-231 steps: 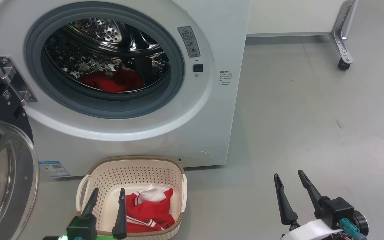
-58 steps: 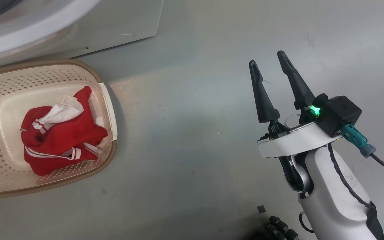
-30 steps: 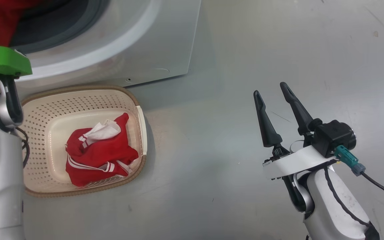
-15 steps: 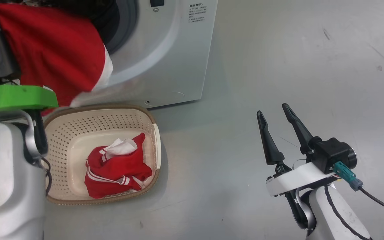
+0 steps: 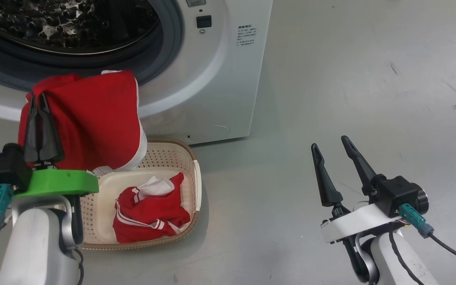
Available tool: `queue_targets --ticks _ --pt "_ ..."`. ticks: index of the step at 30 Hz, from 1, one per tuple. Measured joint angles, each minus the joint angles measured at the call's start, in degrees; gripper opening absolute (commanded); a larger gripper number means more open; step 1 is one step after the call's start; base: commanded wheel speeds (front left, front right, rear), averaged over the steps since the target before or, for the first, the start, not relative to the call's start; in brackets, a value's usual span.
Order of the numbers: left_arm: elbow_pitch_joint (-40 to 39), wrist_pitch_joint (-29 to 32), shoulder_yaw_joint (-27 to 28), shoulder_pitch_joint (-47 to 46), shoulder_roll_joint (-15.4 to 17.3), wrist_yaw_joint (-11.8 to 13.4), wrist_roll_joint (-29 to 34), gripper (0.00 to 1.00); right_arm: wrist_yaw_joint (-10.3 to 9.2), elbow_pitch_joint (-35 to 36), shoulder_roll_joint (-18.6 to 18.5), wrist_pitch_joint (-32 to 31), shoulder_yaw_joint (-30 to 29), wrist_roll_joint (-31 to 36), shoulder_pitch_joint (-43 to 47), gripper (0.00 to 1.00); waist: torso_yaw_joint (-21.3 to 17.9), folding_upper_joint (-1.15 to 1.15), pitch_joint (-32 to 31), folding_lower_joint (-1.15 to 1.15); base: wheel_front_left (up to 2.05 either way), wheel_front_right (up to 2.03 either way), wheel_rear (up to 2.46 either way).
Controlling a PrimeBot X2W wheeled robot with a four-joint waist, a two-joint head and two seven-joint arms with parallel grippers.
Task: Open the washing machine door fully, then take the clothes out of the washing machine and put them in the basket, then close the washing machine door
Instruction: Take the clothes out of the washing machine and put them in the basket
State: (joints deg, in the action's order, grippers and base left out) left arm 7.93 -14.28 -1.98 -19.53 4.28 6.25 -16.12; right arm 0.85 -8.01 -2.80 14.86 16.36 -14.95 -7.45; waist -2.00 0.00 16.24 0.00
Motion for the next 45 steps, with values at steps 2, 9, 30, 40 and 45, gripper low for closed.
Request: queue_targets --ticks 2,9,30,40,45 --pt "-0.3 0.0 0.0 1.5 -0.2 0.0 0.0 0.00 -0.01 0.2 0.0 0.0 -0.6 0.1 0.0 1.00 0.0 0.00 -0.1 0.00 0.00 0.00 0.00" --pt "-1.3 0.0 -0.5 5.2 -1.0 0.0 0.3 0.00 -0.44 0.5 0.0 0.0 -1.3 0.5 1.1 1.00 -0.4 0.00 -0.2 0.00 0.00 0.00 0.00" --pt "6.3 0.0 -1.0 7.1 -1.7 0.3 -0.9 0.00 -0.40 4.8 0.0 0.0 -0.9 0.9 0.4 1.00 -3.2 0.00 7.4 0.00 0.00 0.00 0.00" --pt "18.9 2.5 -0.5 1.0 -1.8 0.3 -1.5 0.00 0.10 6.3 0.0 0.0 -0.8 0.3 -3.4 1.00 -5.9 0.00 13.9 0.00 0.00 0.00 0.00" --pt "24.5 3.7 -0.2 -3.0 -1.6 0.3 -1.5 0.00 0.26 6.4 0.0 0.0 -0.6 -0.1 -4.9 1.00 -7.1 0.00 16.4 0.00 0.00 0.00 0.00"
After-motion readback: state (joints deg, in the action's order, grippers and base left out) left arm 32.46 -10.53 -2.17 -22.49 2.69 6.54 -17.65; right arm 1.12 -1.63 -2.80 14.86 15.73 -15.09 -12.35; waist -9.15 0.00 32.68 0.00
